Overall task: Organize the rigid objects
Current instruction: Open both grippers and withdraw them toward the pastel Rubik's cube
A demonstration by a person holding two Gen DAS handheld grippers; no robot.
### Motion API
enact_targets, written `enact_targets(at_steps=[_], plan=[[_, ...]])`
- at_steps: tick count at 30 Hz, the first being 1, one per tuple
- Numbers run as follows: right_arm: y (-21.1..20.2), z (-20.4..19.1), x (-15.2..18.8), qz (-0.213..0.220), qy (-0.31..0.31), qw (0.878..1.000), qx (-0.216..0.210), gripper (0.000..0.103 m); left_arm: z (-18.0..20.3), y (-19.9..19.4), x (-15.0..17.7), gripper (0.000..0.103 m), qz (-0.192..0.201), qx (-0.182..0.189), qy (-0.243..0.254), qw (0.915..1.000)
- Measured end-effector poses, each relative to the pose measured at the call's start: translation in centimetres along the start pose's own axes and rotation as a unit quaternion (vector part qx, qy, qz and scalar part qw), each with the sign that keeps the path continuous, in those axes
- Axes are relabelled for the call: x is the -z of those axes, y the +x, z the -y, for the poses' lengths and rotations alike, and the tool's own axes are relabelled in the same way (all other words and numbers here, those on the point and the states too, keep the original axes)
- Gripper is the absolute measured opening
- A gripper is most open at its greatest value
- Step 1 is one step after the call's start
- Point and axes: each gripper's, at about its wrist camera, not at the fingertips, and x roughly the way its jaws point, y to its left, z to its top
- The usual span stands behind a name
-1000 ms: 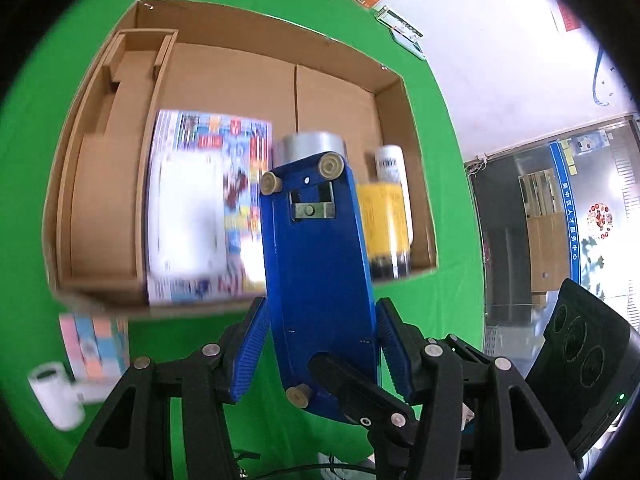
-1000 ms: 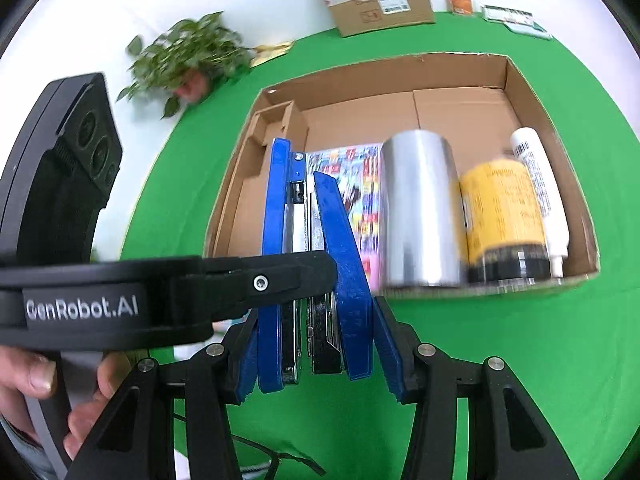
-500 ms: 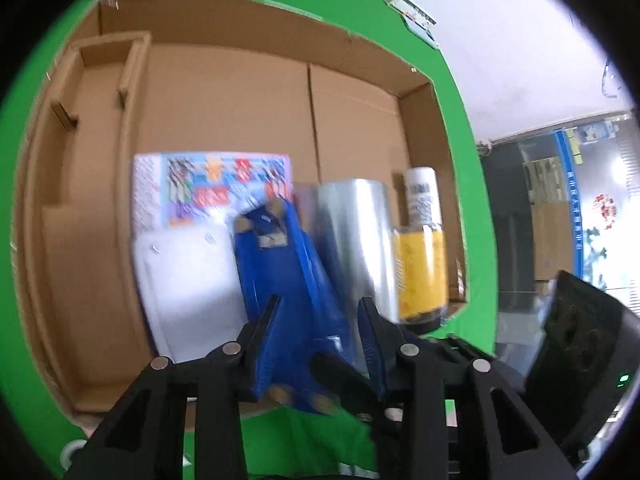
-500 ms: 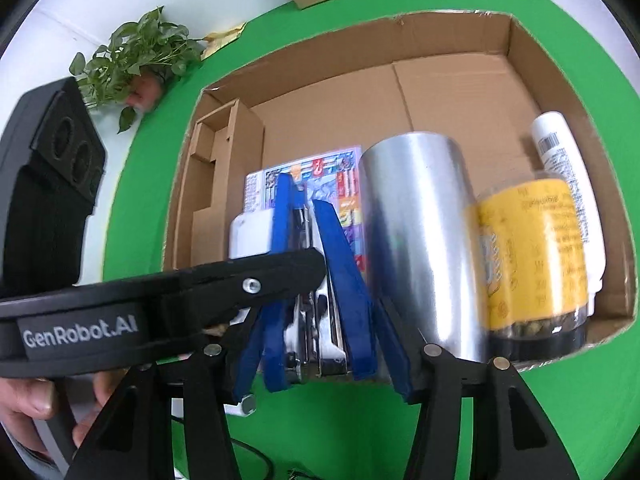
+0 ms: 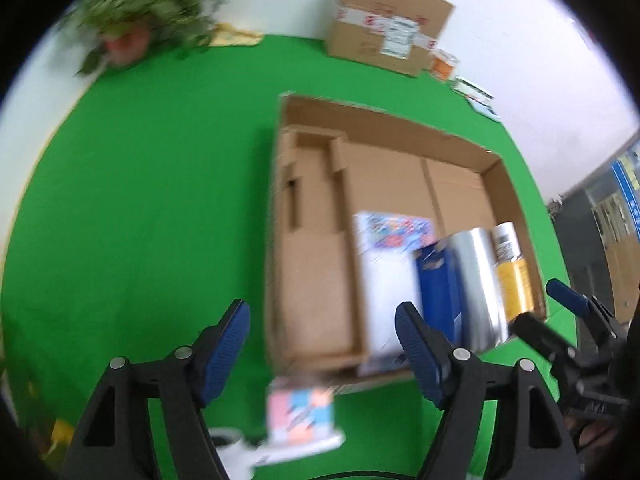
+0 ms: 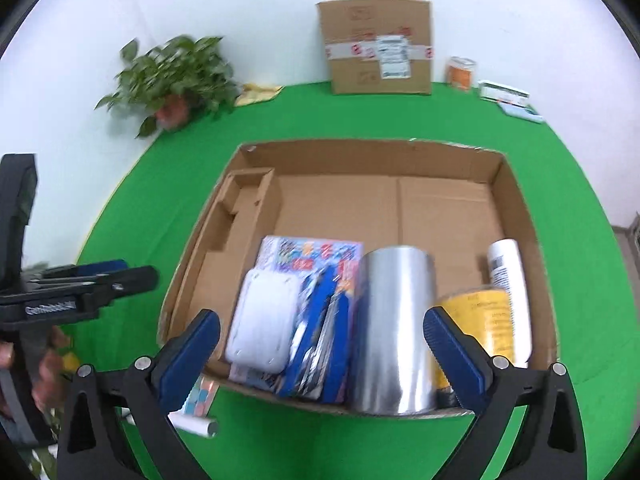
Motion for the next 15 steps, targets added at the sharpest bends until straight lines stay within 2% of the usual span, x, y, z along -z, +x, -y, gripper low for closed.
enact_targets(at_steps=[2, 5, 7, 10, 12, 15], plan=[[0.3, -1.1, 1.0, -0.017, -0.009, 1.0, -0.017, 0.102, -2.1, 0.0, 1.7, 0.075, -0.016, -0.003, -0.027, 0.9995], [1.1, -3.4, 2.8, -0.048, -0.039, 0.996, -0.07, 0.102, -5.5, 0.9, 5.0, 0.075, -0.056, 0.011, -0.085, 0.9947], [2.3, -5.7, 4.3, -0.087, -0.079, 0.987, -0.109, 0.102, -6.9, 1.6, 6.7, 0.075, -0.077, 0.021, -0.112, 0.9906], [3.6, -8.8, 6.8, -0.131, -0.115, 0.974, -0.143, 0.102, -8.5, 2.5, 9.0, 0.075, -0.1, 0.026, -0.138, 0.985], [5.2, -9.9, 8.4, -0.163, -0.098, 0.969, -0.156, 0.102, -9.1, 3.0, 9.6, 0.075, -0.107, 0.044, -0.15, 0.9819], [8.2, -9.4, 9.3, -0.208, -0.016, 0.963, -0.17, 0.098, -9.1, 3.8, 9.1, 0.075, -0.108, 0.078, -0.154, 0.979]])
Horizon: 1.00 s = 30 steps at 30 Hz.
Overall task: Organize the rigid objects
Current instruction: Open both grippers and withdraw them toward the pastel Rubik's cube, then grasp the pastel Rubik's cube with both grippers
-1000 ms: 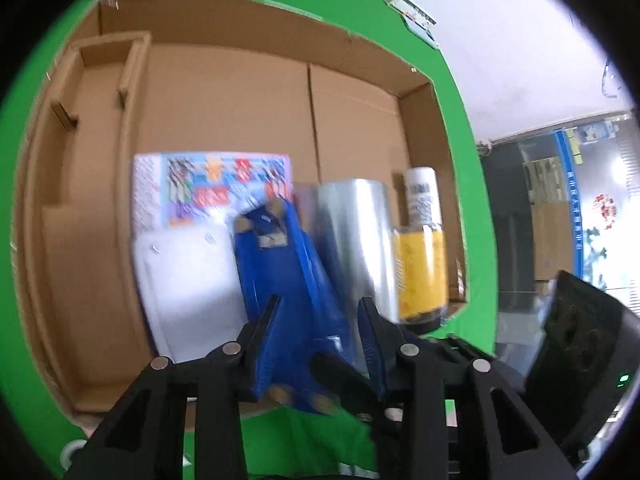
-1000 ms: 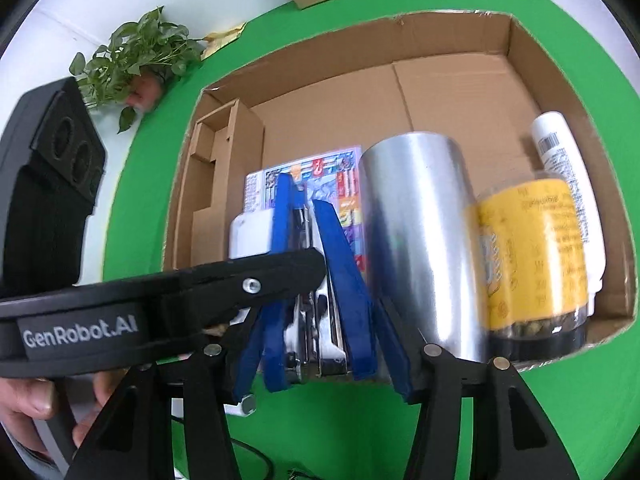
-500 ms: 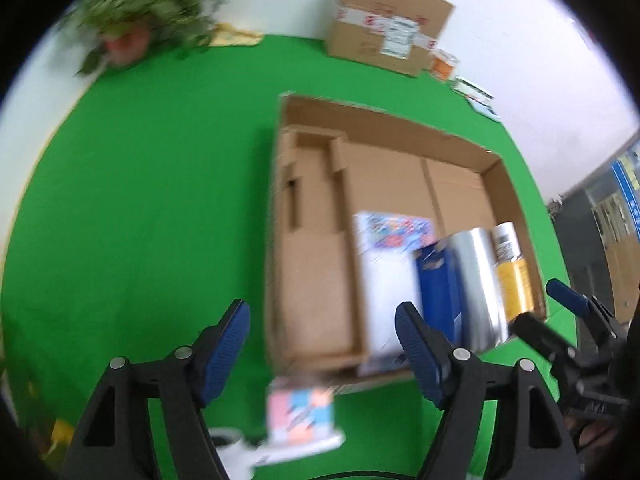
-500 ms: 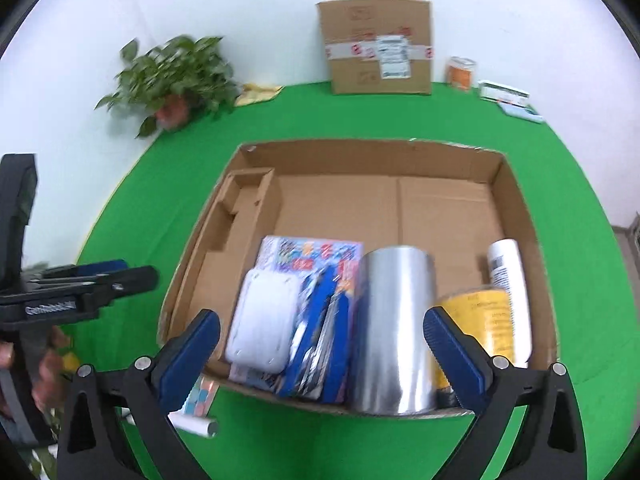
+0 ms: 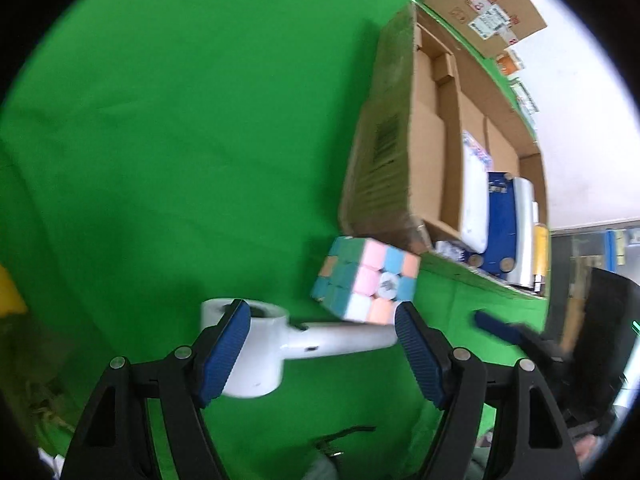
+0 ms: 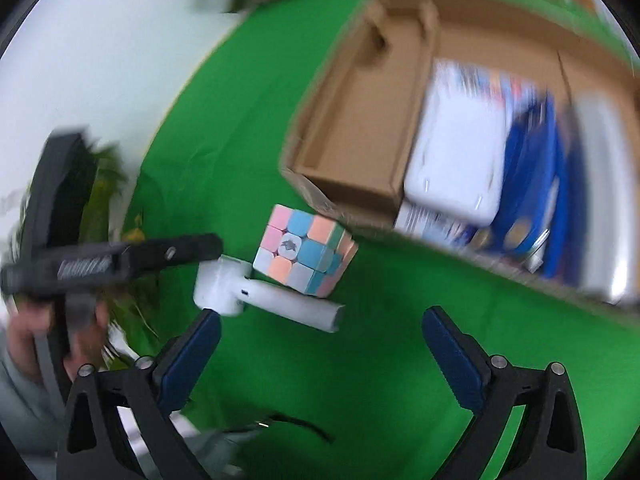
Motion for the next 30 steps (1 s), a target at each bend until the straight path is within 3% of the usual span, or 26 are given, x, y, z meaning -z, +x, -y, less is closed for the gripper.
enact_targets(at_steps=[2, 4, 7, 11, 15, 20, 23, 26, 30], plan=[[1.7, 1.2, -0.8, -0.015, 0.05, 0.998, -0.03, 0.098, 0.5, 0.7, -0.8, 0.075, -0.007, 0.014, 0.006, 0.9999], [2.8, 0.9, -1.2, -0.024, 0.04, 0.998, -0.045, 0.097, 1.0, 2.2, -2.0, 0.075, -0.027, 0.032, 0.012, 0.999], [4.1, 0.2, -1.8, -0.022, 0.013, 0.999, -0.028, 0.097, 1.6, 4.7, -3.5, 0.074, -0.064, 0.042, 0.02, 0.9968], [5.9, 1.0, -2.6, -0.031, 0.045, 0.998, -0.034, 0.086, 2.2, 7.3, -3.9, 0.073, -0.112, 0.051, 0.042, 0.9916], [7.8, 1.5, -2.9, -0.048, 0.065, 0.996, -0.045, 0.081, 2.1, 8.9, -3.8, 0.074, -0.136, 0.079, 0.029, 0.9872], [9.9, 1.7, -2.7, -0.067, 0.075, 0.993, -0.064, 0.078, 1.9, 9.6, -3.5, 0.074, -0.147, 0.1, 0.009, 0.984], [10.4, 1.6, -2.6, -0.066, 0.068, 0.994, -0.053, 0.079, 2.3, 9.5, -3.4, 0.074, -0.149, 0.092, 0.012, 0.9845], [10.3, 1.4, -2.8, -0.069, 0.057, 0.995, -0.04, 0.071, 3.2, 9.6, -3.0, 0.073, -0.153, 0.081, 0.022, 0.9846], [9.0, 1.1, -2.3, -0.07, 0.035, 0.997, -0.022, 0.069, 5.0, 8.4, -2.2, 0.072, -0.146, 0.075, 0.038, 0.9857]])
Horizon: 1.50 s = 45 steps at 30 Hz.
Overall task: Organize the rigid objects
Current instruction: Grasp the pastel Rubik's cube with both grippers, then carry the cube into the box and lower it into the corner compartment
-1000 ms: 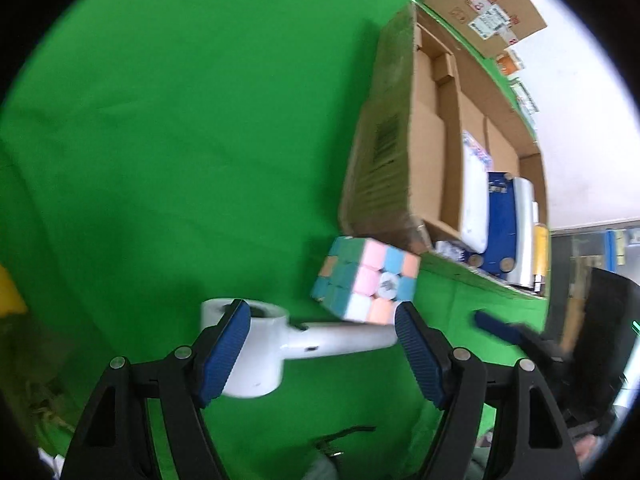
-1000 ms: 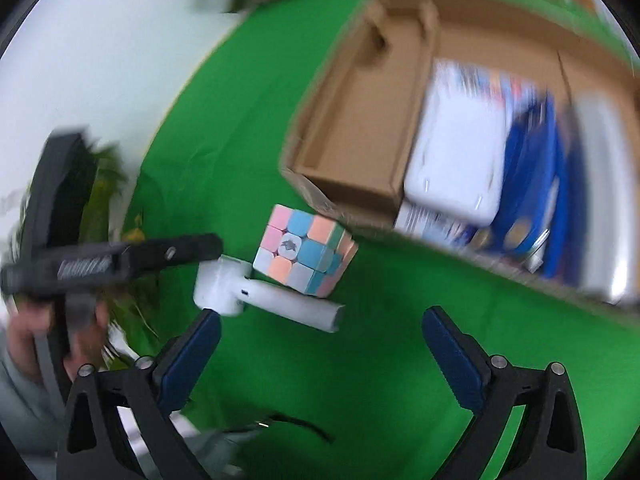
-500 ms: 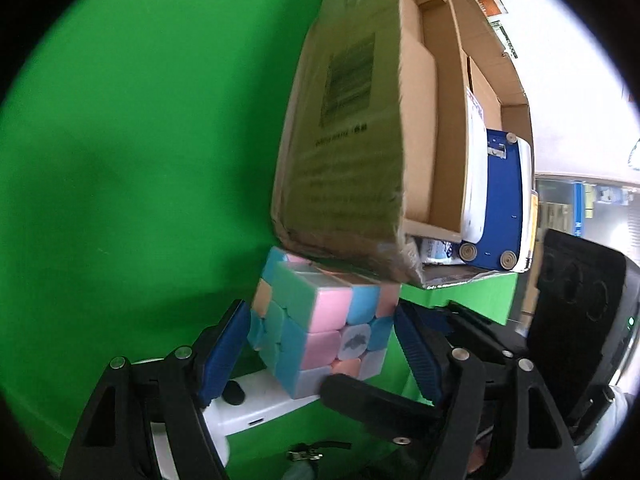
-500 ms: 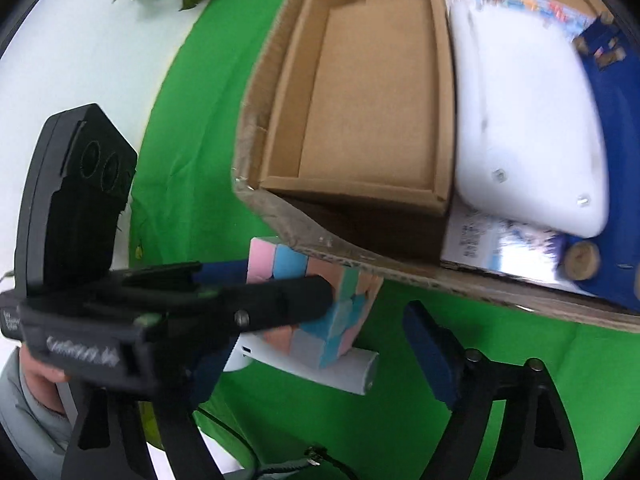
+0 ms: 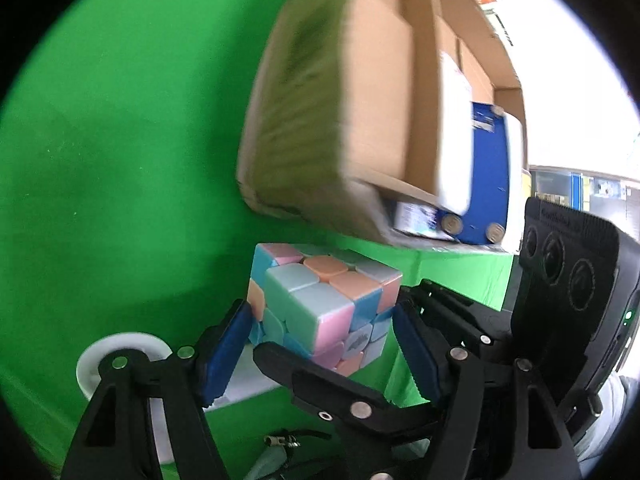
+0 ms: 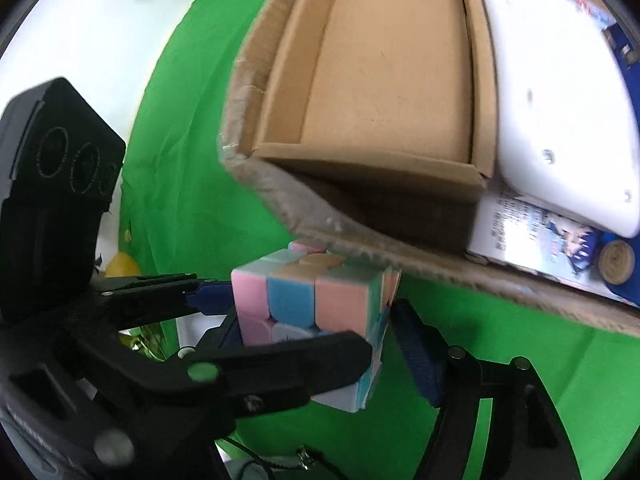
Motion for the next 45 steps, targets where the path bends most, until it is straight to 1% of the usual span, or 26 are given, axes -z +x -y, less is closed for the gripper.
enact_targets(at_steps=[1, 6, 8, 10, 13, 15, 18, 19, 22, 24, 28, 32, 35, 36, 38, 40, 41, 43, 44, 45], plan=[[-0.5, -0.2, 0.1, 0.003, -0.004, 1.0, 0.002, 0.069, 0.1, -0.7, 0.5, 0.072, 0.004, 0.001, 0.001, 1.0], [-4.4, -1.6, 1.5, 0.02, -0.029, 0.999, 0.003, 0.069, 3.2, -3.9, 2.4, 0.071, 0.028, 0.002, 0.018, 0.9995], [-6.3, -2.3, 1.8, 0.033, -0.043, 0.999, 0.005, 0.069, 4.6, -5.3, 2.7, 0.071, 0.042, 0.005, 0.027, 0.9988], [-8.5, -2.5, 1.4, 0.05, -0.056, 0.997, 0.011, 0.069, 5.1, -6.8, 3.1, 0.071, 0.053, 0.005, 0.036, 0.9979], [-11.4, -2.9, 1.0, 0.079, -0.064, 0.995, 0.016, 0.069, 7.1, -8.6, 1.7, 0.071, 0.075, -0.001, 0.053, 0.9958], [-12.8, -2.4, -0.2, 0.093, -0.052, 0.994, 0.011, 0.069, 7.3, -9.5, 0.6, 0.071, 0.084, -0.004, 0.06, 0.9946], [-13.7, -1.8, -2.3, 0.111, -0.037, 0.993, 0.004, 0.069, 8.3, -10.1, -1.7, 0.071, 0.096, -0.015, 0.08, 0.9921], [-13.7, -2.3, -4.2, 0.114, -0.029, 0.993, 0.001, 0.069, 8.5, -10.1, -2.5, 0.071, 0.096, -0.016, 0.085, 0.9917], [-13.6, -1.5, -6.3, 0.119, -0.007, 0.993, -0.004, 0.069, 8.8, -9.8, -5.3, 0.071, 0.088, -0.024, 0.095, 0.9912], [-13.1, -0.9, -7.8, 0.116, 0.004, 0.993, -0.009, 0.068, 8.6, -9.7, -5.8, 0.07, 0.088, -0.027, 0.095, 0.9912], [-12.8, 0.5, -9.7, 0.111, 0.024, 0.993, -0.023, 0.068, 8.0, -9.4, -7.0, 0.07, 0.087, -0.026, 0.085, 0.9922], [-8.9, 0.9, -10.3, 0.095, 0.036, 0.995, -0.022, 0.068, 6.9, -8.2, -8.1, 0.07, 0.068, -0.021, 0.059, 0.9957], [-7.8, 1.3, -11.0, 0.073, 0.044, 0.996, -0.015, 0.069, 6.4, -7.6, -8.3, 0.065, 0.057, -0.009, 0.044, 0.9973], [-7.5, 1.5, -11.2, 0.063, 0.049, 0.997, -0.011, 0.07, 6.3, -7.6, -8.3, 0.065, 0.057, -0.008, 0.041, 0.9975], [-7.3, 1.7, -11.3, 0.06, 0.051, 0.997, -0.007, 0.07, 6.2, -8.0, -8.4, 0.065, 0.065, -0.011, 0.033, 0.9973], [-7.7, 1.7, -11.4, 0.066, 0.05, 0.997, -0.01, 0.071, 6.1, -8.8, -8.3, 0.065, 0.078, -0.009, 0.028, 0.9965], [-8.0, 1.8, -11.3, 0.069, 0.052, 0.996, -0.01, 0.075, 6.1, -9.8, -8.0, 0.065, 0.093, -0.008, 0.029, 0.9952], [-9.5, 1.8, -10.9, 0.089, 0.054, 0.995, 0.0, 0.077, 6.3, -11.4, -7.4, 0.065, 0.122, -0.016, 0.037, 0.9917], [-10.6, 1.7, -10.5, 0.109, 0.049, 0.993, 0.01, 0.078, 6.4, -12.7, -6.7, 0.067, 0.146, -0.029, 0.047, 0.9877], [-11.4, 1.5, -10.1, 0.123, 0.043, 0.991, 0.019, 0.083, 6.4, -13.5, -6.3, 0.067, 0.164, -0.04, 0.053, 0.9843]])
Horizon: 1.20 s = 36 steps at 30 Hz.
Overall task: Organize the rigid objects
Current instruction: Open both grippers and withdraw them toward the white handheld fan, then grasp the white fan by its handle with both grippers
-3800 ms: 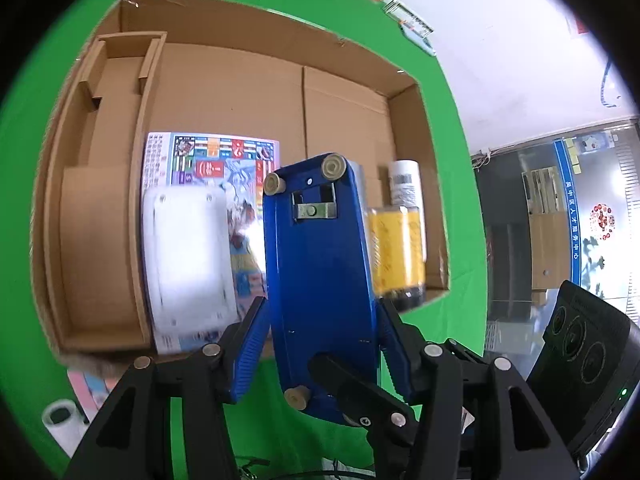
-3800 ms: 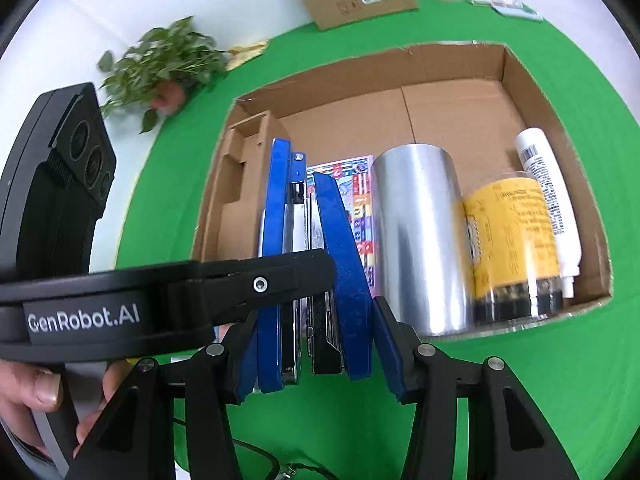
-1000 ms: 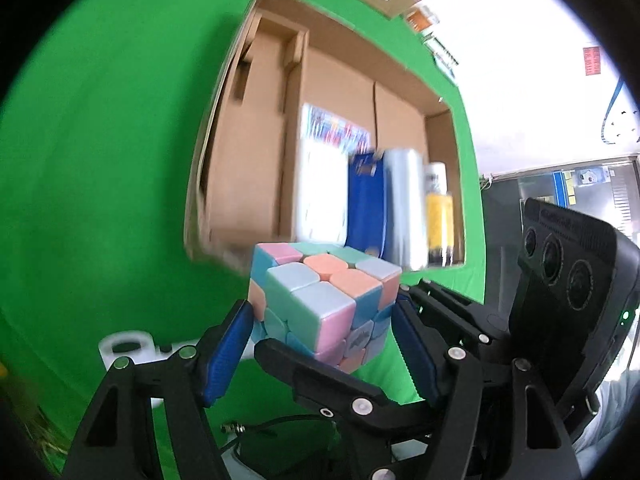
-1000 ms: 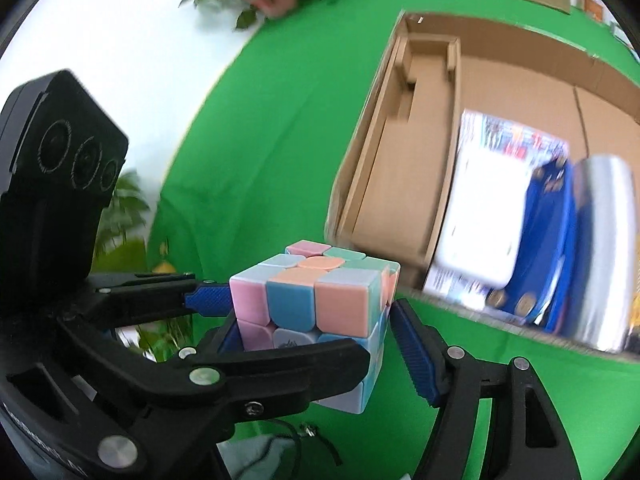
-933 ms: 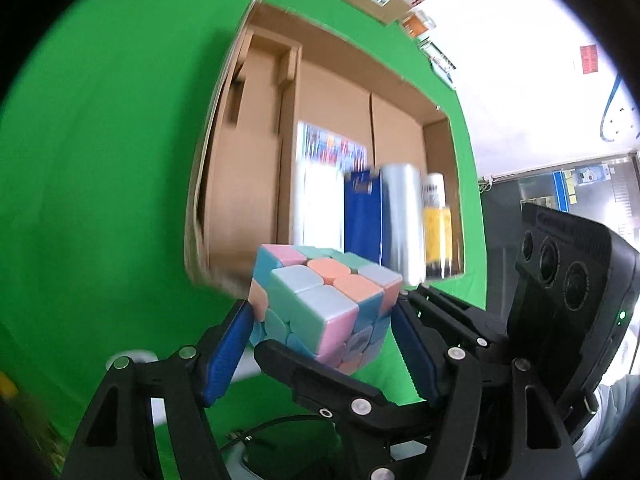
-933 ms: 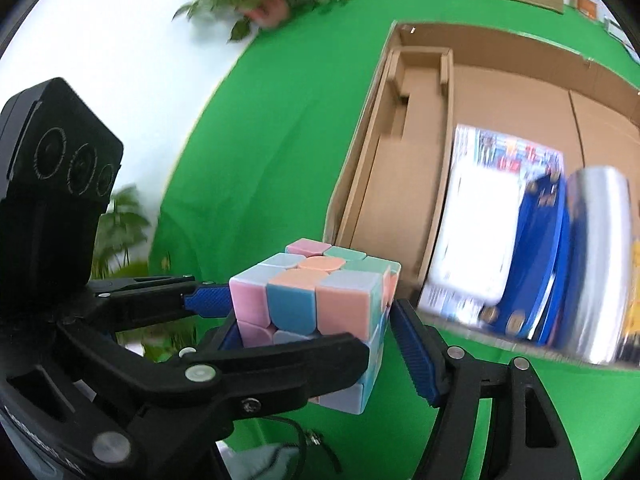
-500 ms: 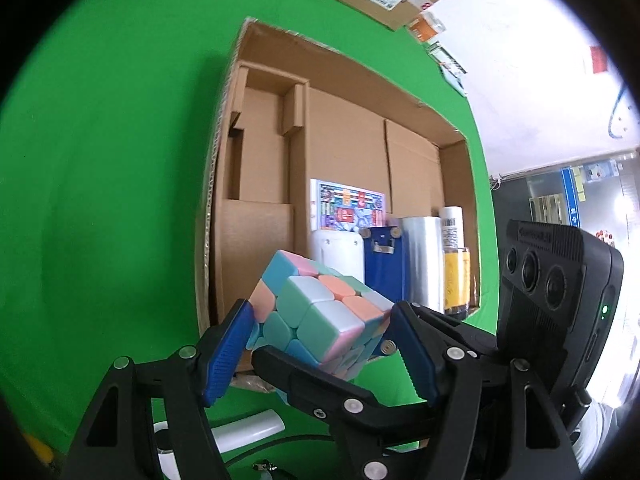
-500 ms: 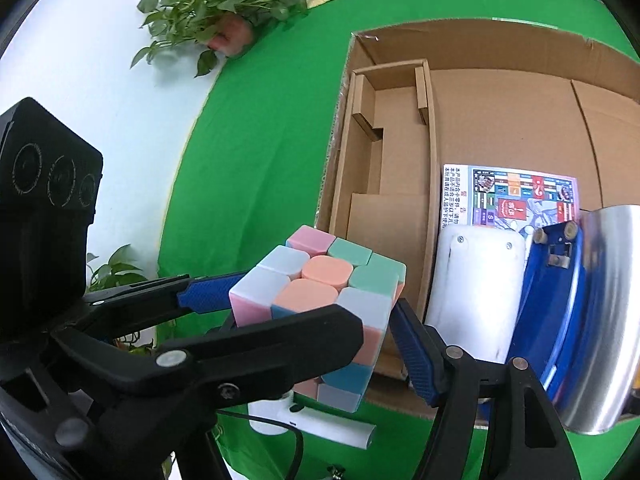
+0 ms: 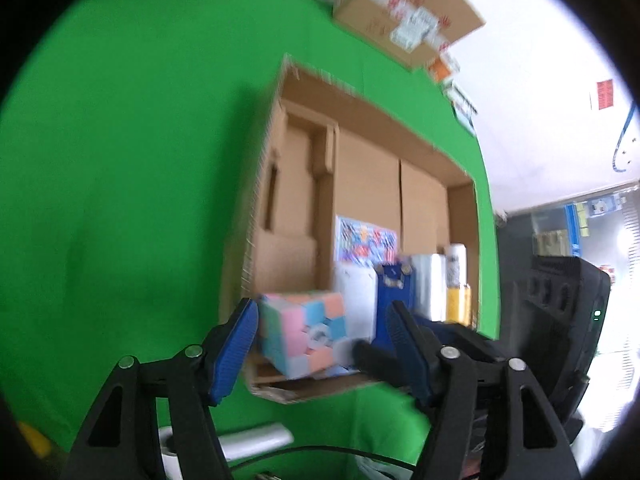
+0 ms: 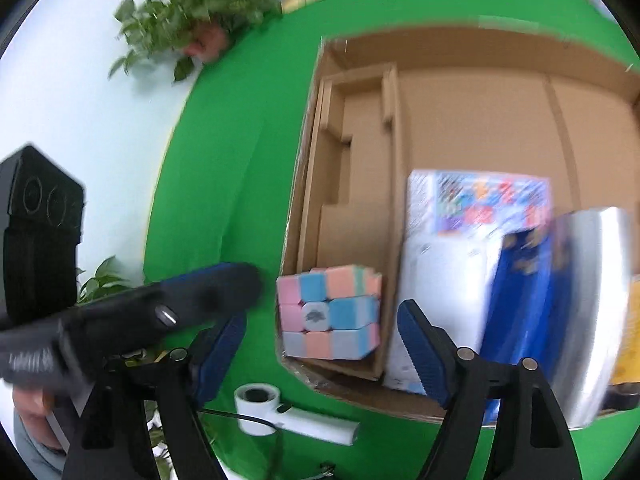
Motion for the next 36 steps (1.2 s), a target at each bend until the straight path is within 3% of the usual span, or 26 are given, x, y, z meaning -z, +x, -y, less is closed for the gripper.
enact_targets(at_steps=[4, 7, 9, 13, 16, 21, 25, 29, 31, 33, 36], plan=[[-4.3, 0.3, 1.9, 0.081, -0.023, 0.996, 0.034, 0.1, -0.8, -3.6, 1.5, 0.08, 0.076, -0.09, 0.009, 0.993], [-6.1, 0.1, 3.5, 0.119, -0.059, 0.991, 0.037, 0.101, -2.4, -4.9, 3.5, 0.08, 0.081, -0.102, -0.004, 0.9914], [-6.4, -1.1, 5.3, 0.13, -0.127, 0.982, 0.047, 0.101, -3.3, -5.3, 5.4, 0.08, 0.071, -0.11, -0.018, 0.9912], [-5.4, -4.5, 10.9, 0.1, -0.292, 0.951, 0.036, 0.101, -5.0, -5.2, 10.5, 0.08, 0.044, -0.118, -0.047, 0.991], [-2.6, -5.3, 15.0, 0.051, -0.336, 0.94, 0.023, 0.1, -6.2, -3.9, 14.6, 0.08, 0.01, -0.131, -0.079, 0.9882], [3.5, -4.5, 18.0, -0.018, -0.321, 0.947, 0.022, 0.087, -7.6, -2.4, 20.6, 0.08, -0.02, -0.116, -0.14, 0.9831], [7.1, -4.7, 18.8, -0.041, -0.345, 0.937, 0.027, 0.081, -8.3, -2.3, 23.1, 0.08, -0.025, -0.111, -0.162, 0.9802], [10.9, -4.4, 18.5, -0.084, -0.347, 0.933, 0.037, 0.052, -8.8, -2.2, 24.4, 0.08, -0.024, -0.104, -0.18, 0.9779], [11.6, -4.0, 18.9, -0.083, -0.359, 0.929, 0.038, 0.05, -8.9, -2.0, 24.6, 0.08, -0.023, -0.101, -0.186, 0.977], [11.3, -3.7, 19.9, -0.076, -0.37, 0.925, 0.049, 0.04, -9.3, -1.8, 24.9, 0.08, -0.023, -0.093, -0.192, 0.9768], [9.9, -2.0, 22.0, -0.075, -0.358, 0.929, 0.046, 0.03, -9.3, -0.8, 25.0, 0.08, -0.033, -0.079, -0.193, 0.9775]])
